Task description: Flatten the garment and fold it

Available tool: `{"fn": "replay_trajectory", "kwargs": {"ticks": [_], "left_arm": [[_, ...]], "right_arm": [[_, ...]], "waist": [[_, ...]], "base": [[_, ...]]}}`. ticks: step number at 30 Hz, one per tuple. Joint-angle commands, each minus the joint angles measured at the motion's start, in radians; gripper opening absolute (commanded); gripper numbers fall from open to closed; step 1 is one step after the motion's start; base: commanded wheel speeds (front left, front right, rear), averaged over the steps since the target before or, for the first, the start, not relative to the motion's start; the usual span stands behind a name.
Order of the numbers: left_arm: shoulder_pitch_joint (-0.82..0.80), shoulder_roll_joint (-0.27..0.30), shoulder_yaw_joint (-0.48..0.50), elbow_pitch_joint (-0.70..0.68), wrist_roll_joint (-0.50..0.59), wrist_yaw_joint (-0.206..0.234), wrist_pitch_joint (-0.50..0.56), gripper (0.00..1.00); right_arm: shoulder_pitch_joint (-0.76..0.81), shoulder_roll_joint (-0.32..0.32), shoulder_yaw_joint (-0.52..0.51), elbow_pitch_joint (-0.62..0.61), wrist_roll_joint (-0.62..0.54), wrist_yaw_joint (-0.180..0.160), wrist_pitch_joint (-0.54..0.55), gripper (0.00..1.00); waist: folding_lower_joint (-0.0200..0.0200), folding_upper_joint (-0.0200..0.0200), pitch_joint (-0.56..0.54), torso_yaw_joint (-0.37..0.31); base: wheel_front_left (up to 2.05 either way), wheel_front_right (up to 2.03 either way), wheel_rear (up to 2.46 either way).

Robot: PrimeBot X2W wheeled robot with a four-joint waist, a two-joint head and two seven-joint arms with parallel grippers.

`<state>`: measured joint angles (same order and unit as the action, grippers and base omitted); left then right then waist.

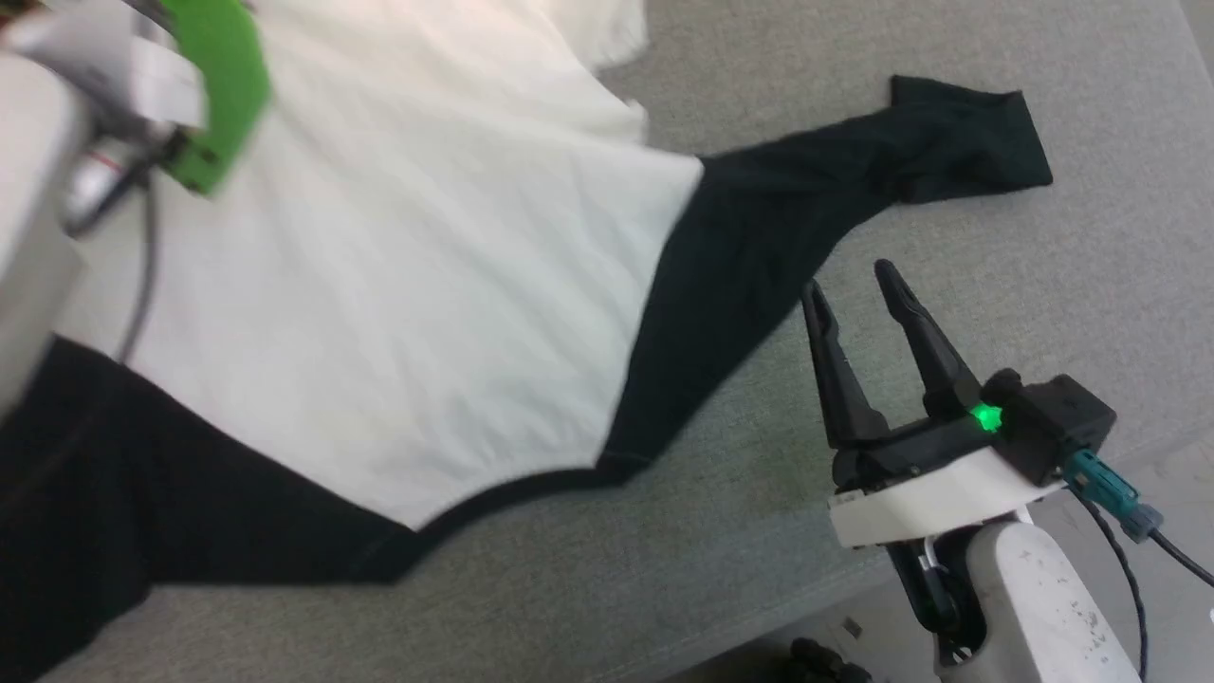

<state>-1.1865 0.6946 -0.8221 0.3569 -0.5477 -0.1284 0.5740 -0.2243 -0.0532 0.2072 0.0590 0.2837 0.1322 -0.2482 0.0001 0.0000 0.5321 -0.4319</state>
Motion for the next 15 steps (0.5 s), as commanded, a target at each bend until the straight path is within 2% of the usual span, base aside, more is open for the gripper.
{"fn": "replay_trajectory", "kwargs": {"ticks": [1, 3, 6, 7, 8, 11, 15], "left_arm": [[-0.026, 0.013, 0.01, 0.023, 0.023, 0.008, -0.036, 0.0], [-0.047, 0.025, 0.019, 0.059, 0.057, 0.026, -0.092, 0.0], [-0.041, 0.007, 0.036, 0.118, 0.062, 0.071, -0.145, 0.0], [-0.033, -0.007, 0.042, 0.136, 0.055, 0.082, -0.171, 0.77], [-0.024, -0.019, 0.044, 0.149, 0.05, 0.087, -0.19, 1.0], [0.015, -0.067, 0.057, 0.18, 0.03, 0.115, -0.277, 1.0], [0.09, -0.154, 0.129, 0.181, -0.022, 0.211, -0.472, 1.0]], "right_arm": [[-0.023, 0.003, 0.009, 0.005, 0.01, -0.002, -0.008, 1.0], [-0.033, 0.003, 0.017, 0.011, 0.013, -0.002, -0.01, 1.0], [-0.046, 0.003, 0.023, 0.017, 0.014, -0.002, -0.012, 1.0], [-0.049, 0.003, 0.021, 0.019, 0.013, -0.002, -0.012, 1.0], [-0.05, 0.003, 0.019, 0.02, 0.011, -0.002, -0.012, 1.0], [-0.05, 0.003, 0.005, 0.026, -0.007, -0.002, -0.013, 1.0], [-0.04, 0.003, -0.028, 0.026, -0.037, -0.002, -0.012, 1.0]], "waist": [[-0.0001, 0.0, 0.032, -0.03], [-0.0001, 0.0, 0.037, -0.033], [-0.0001, 0.0, 0.038, -0.029], [-0.0001, 0.0, 0.034, -0.023], [-0.0001, 0.0, 0.031, -0.017], [-0.0001, 0.0, 0.006, 0.02], [-0.0001, 0.0, -0.048, 0.087]], "base": [[0.0, 0.0, 0.0], [0.0, 0.0, 0.0], [0.0, 0.0, 0.0], [0.0, 0.0, 0.0], [0.0, 0.0, 0.0], [0.0, 0.0, 0.0], [0.0, 0.0, 0.0]]}}
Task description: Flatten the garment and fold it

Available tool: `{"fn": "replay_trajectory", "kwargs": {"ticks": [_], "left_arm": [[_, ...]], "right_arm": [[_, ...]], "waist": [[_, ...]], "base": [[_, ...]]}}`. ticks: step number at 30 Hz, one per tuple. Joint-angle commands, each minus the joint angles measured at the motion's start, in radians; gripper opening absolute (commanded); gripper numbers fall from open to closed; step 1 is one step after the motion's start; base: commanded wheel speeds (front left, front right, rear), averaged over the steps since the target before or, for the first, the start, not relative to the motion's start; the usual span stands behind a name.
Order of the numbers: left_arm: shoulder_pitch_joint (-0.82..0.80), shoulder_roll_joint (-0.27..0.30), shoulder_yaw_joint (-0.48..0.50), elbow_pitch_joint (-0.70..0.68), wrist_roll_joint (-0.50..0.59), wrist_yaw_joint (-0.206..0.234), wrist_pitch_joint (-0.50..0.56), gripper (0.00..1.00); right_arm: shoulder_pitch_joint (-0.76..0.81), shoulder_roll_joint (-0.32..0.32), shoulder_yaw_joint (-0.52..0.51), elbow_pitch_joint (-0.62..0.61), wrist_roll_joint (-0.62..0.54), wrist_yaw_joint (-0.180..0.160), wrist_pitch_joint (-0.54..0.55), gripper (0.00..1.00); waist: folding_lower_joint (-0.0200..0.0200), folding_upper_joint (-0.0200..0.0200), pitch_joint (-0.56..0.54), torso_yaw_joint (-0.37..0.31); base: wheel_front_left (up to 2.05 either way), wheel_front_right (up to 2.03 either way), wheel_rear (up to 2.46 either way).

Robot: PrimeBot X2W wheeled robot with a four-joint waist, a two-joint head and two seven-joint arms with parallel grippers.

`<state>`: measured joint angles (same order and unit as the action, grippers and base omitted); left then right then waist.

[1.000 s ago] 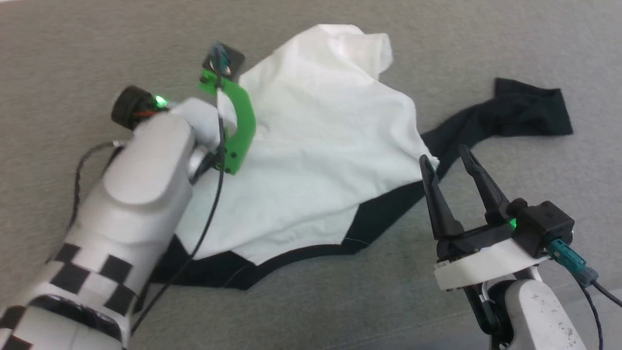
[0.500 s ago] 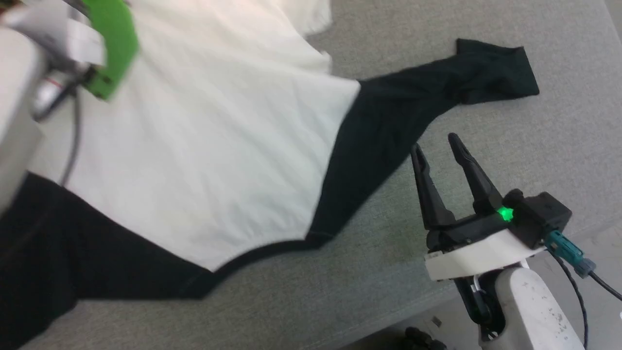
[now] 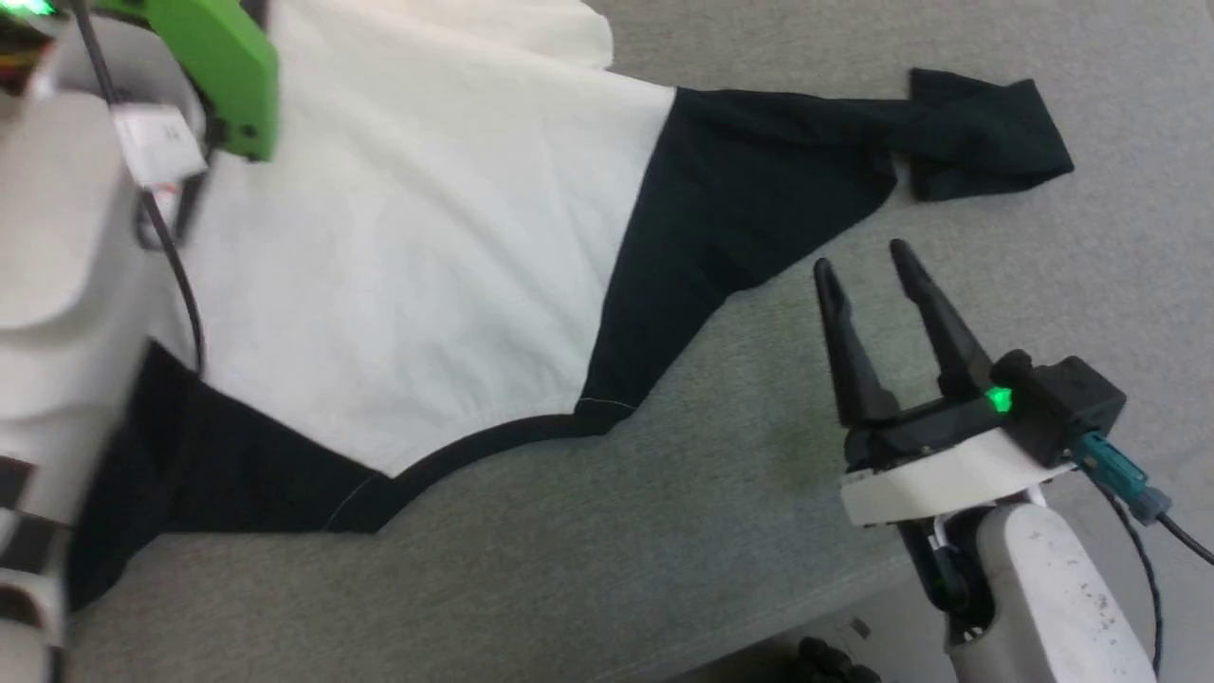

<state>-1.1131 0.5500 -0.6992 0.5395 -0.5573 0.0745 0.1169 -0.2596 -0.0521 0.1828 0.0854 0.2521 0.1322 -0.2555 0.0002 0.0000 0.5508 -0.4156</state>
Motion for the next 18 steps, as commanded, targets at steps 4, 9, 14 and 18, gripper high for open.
{"fn": "replay_trajectory", "kwargs": {"ticks": [4, 9, 14, 18], "left_arm": [[0.146, -0.101, 0.085, -0.04, -0.083, 0.086, -0.229, 1.0], [0.349, -0.171, 0.101, -0.128, -0.14, 0.132, -0.329, 1.0], [0.514, -0.184, 0.071, -0.238, -0.151, 0.18, -0.33, 1.0], [0.624, -0.172, 0.053, -0.322, -0.173, 0.233, -0.276, 1.0]], "right_arm": [[0.019, 0.002, -0.049, -0.012, -0.044, -0.002, 0.02, 1.0], [0.06, 0.002, -0.088, -0.047, -0.069, -0.002, 0.066, 1.0], [0.11, 0.002, -0.118, -0.085, -0.092, -0.002, 0.115, 1.0], [0.135, 0.002, -0.123, -0.113, -0.097, -0.002, 0.145, 1.0]], "waist": [[-0.0002, 0.0, -0.134, 0.154], [-0.0002, 0.0, -0.223, 0.25], [-0.0002, 0.0, -0.281, 0.332], [-0.0002, 0.0, -0.305, 0.381]], "base": [[0.0, 0.0, 0.0], [0.0, 0.0, 0.0], [0.0, 0.0, 0.0], [0.0, 0.0, 0.0]]}}
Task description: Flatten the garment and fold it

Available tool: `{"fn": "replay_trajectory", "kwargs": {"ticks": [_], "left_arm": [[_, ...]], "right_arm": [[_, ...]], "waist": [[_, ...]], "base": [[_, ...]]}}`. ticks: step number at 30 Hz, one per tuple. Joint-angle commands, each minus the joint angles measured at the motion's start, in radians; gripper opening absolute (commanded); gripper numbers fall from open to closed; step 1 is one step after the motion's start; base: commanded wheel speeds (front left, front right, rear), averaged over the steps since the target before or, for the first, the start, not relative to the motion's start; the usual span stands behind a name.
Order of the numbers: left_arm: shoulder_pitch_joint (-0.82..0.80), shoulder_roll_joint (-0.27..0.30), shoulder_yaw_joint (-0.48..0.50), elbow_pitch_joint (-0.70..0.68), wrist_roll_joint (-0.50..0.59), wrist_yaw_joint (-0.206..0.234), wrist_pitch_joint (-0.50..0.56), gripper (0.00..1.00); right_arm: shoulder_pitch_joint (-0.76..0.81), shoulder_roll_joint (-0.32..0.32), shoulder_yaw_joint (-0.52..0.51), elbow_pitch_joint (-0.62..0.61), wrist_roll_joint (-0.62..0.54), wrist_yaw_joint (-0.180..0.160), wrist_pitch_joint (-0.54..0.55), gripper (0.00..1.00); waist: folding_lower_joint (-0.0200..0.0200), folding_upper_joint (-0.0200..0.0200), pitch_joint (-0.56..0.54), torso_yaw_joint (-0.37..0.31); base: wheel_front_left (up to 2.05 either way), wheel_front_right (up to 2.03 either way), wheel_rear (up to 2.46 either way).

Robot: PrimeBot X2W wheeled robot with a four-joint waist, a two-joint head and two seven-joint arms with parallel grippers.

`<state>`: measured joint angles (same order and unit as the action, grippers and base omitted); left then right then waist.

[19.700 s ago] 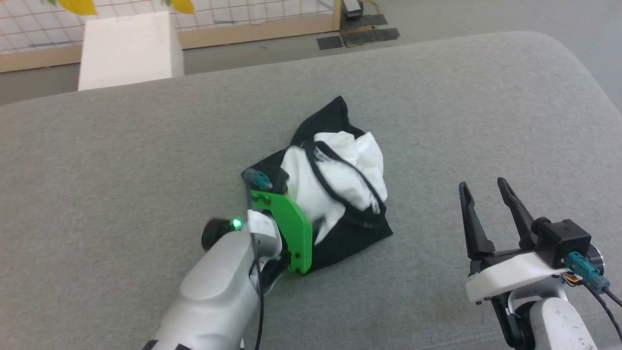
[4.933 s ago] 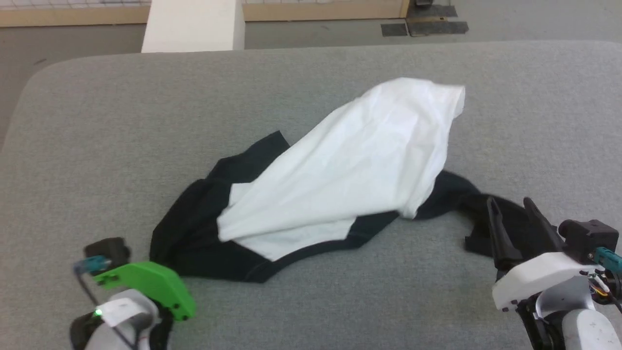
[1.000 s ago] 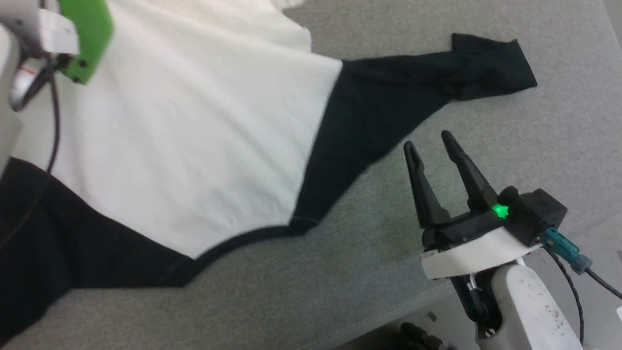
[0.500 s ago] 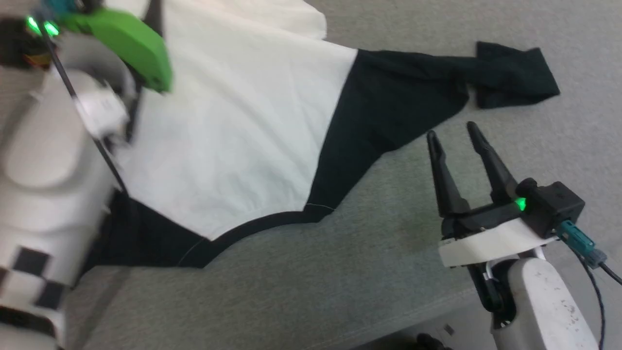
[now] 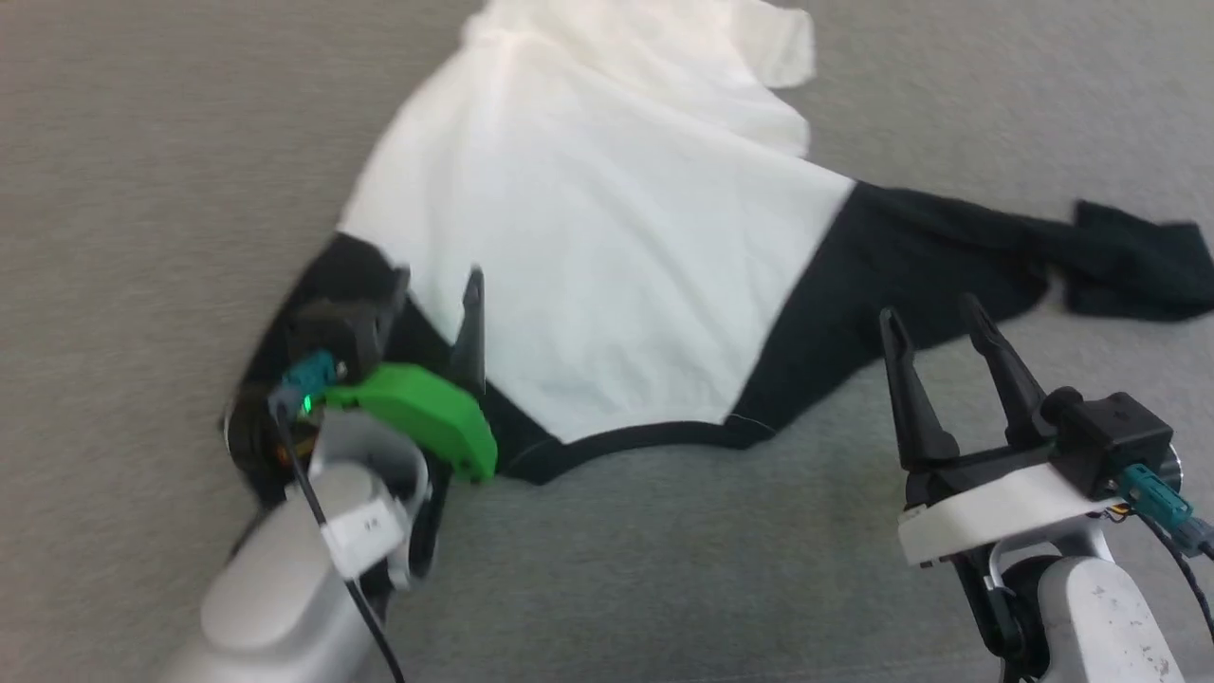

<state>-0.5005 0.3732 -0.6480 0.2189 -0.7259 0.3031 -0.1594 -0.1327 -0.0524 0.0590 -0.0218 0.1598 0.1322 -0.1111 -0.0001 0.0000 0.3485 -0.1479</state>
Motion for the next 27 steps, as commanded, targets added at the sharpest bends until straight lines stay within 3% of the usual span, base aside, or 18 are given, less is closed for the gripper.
{"fn": "replay_trajectory", "kwargs": {"ticks": [1, 11, 19, 27], "left_arm": [[0.041, 0.008, -0.002, -0.024, -0.015, 0.017, 0.019, 1.0], [0.245, 0.041, -0.005, -0.156, -0.121, 0.105, 0.152, 1.0], [0.218, 0.029, 0.013, -0.074, -0.171, 0.093, 0.197, 1.0], [0.18, 0.02, -0.019, -0.013, -0.179, 0.05, 0.244, 1.0]], "right_arm": [[0.012, 0.002, 0.002, -0.012, -0.004, -0.002, 0.008, 1.0], [0.035, 0.002, 0.003, -0.041, -0.005, -0.002, 0.037, 1.0], [0.039, 0.002, 0.011, -0.046, -0.001, -0.002, 0.049, 1.0], [0.036, 0.002, 0.009, -0.041, 0.008, -0.002, 0.041, 1.0]], "waist": [[0.0001, 0.0, -0.108, 0.123], [0.0001, 0.0, -0.127, 0.153], [0.0001, 0.0, -0.116, 0.124], [0.0001, 0.0, -0.101, 0.081]], "base": [[0.0, 0.0, 0.0], [0.0, 0.0, 0.0], [0.0, 0.0, 0.0], [0.0, 0.0, 0.0]]}}
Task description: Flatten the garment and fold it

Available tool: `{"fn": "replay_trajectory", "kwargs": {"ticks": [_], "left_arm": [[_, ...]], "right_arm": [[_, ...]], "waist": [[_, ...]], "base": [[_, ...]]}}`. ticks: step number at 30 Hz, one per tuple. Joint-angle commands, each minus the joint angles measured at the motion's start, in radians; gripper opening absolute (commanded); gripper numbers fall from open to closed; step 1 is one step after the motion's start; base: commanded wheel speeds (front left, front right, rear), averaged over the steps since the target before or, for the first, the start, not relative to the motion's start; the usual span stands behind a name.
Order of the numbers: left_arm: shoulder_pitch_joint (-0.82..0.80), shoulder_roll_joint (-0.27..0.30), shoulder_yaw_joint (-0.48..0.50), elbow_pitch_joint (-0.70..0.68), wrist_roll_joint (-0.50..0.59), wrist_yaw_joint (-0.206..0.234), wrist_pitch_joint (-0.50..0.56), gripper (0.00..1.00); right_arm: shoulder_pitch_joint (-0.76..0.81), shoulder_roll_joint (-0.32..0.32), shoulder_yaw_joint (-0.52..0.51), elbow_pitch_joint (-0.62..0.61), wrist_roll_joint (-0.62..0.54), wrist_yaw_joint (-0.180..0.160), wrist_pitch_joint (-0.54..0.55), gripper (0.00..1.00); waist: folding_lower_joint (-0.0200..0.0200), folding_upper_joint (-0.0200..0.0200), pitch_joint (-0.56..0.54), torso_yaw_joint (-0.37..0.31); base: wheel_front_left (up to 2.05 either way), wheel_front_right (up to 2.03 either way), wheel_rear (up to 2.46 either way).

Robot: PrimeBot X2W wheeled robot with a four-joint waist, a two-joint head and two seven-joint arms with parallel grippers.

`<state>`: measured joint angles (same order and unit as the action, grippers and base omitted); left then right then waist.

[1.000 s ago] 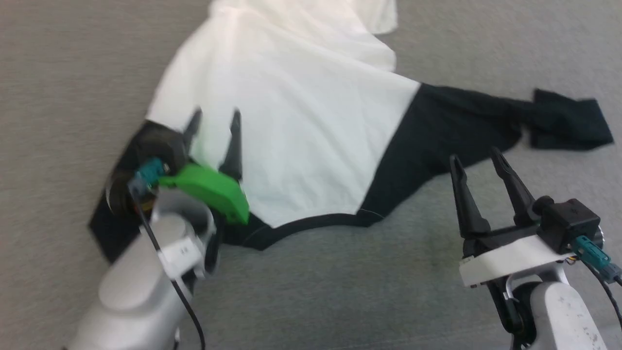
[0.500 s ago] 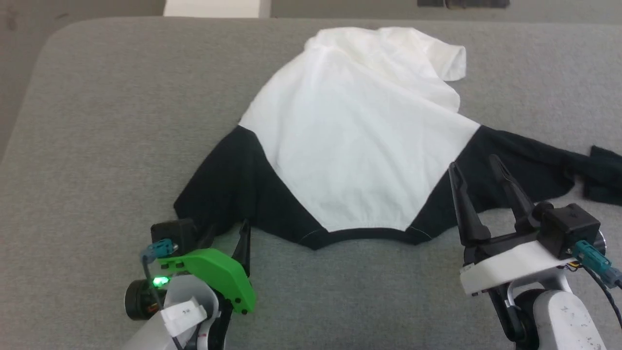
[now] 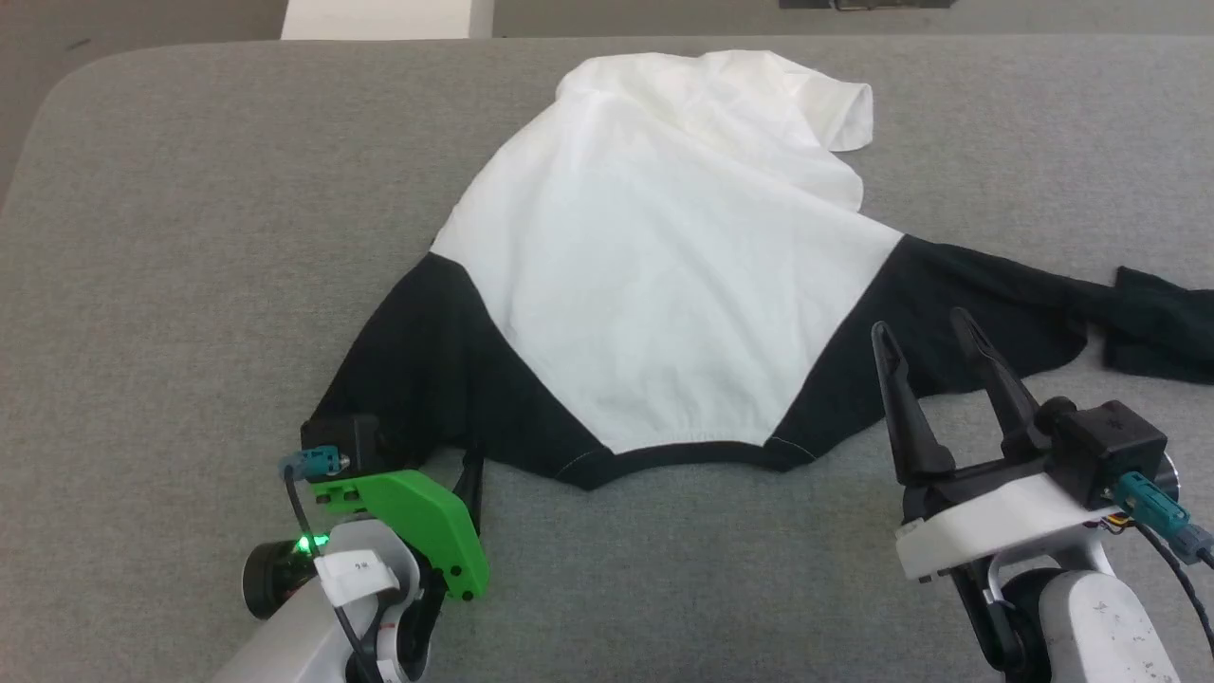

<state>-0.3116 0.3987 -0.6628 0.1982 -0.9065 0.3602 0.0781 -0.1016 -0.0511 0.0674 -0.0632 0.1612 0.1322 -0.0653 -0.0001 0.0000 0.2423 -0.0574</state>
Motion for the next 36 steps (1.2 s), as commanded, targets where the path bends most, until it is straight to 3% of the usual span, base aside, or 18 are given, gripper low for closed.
{"fn": "replay_trajectory", "kwargs": {"ticks": [1, 7, 17, 30, 31, 32, 33, 36], "left_arm": [[-0.009, -0.008, -0.007, 0.011, 0.002, -0.009, 0.005, 1.0], [-0.013, -0.017, -0.042, 0.001, 0.028, -0.009, 0.009, 1.0], [0.02, -0.015, -0.042, -0.077, 0.023, 0.046, 0.026, 1.0], [-0.062, -0.037, 0.02, 0.134, -0.019, -0.032, -0.032, 1.0], [-0.066, -0.037, 0.019, 0.146, -0.018, -0.036, -0.032, 0.92], [-0.069, -0.038, 0.019, 0.156, -0.019, -0.041, -0.035, 0.27], [-0.071, -0.038, 0.02, 0.163, -0.019, -0.044, -0.037, 0.0], [-0.073, -0.035, 0.025, 0.173, -0.017, -0.058, -0.062, 0.0]], "right_arm": [[0.006, 0.001, 0.0, 0.001, 0.009, -0.002, -0.007, 1.0], [0.009, 0.001, 0.0, 0.007, 0.016, -0.002, -0.015, 1.0], [0.013, 0.001, -0.004, 0.008, 0.018, -0.002, -0.018, 1.0], [0.0, 0.001, 0.013, 0.006, 0.016, -0.002, -0.012, 1.0], [0.0, 0.001, 0.013, 0.006, 0.016, -0.002, -0.012, 1.0], [0.0, 0.001, 0.012, 0.005, 0.017, -0.002, -0.012, 1.0], [0.0, 0.001, 0.011, 0.005, 0.017, -0.002, -0.012, 1.0], [0.001, 0.001, 0.005, 0.004, 0.018, -0.002, -0.011, 1.0]], "waist": [[0.0001, 0.0, 0.006, -0.014], [0.0001, 0.0, 0.008, -0.028], [0.0001, 0.0, 0.007, -0.014], [0.0001, 0.0, 0.024, -0.043], [0.0001, 0.0, 0.024, -0.045], [0.0001, 0.0, 0.024, -0.047], [0.0001, 0.0, 0.023, -0.048], [0.0001, 0.0, 0.023, -0.048]], "base": [[0.0, 0.0, 0.0], [0.0, 0.0, 0.0], [0.0, 0.0, 0.0], [0.0, 0.0, 0.0], [0.0, 0.0, 0.0], [0.0, 0.0, 0.0], [0.0, 0.0, 0.0], [0.0, 0.0, 0.0]]}}
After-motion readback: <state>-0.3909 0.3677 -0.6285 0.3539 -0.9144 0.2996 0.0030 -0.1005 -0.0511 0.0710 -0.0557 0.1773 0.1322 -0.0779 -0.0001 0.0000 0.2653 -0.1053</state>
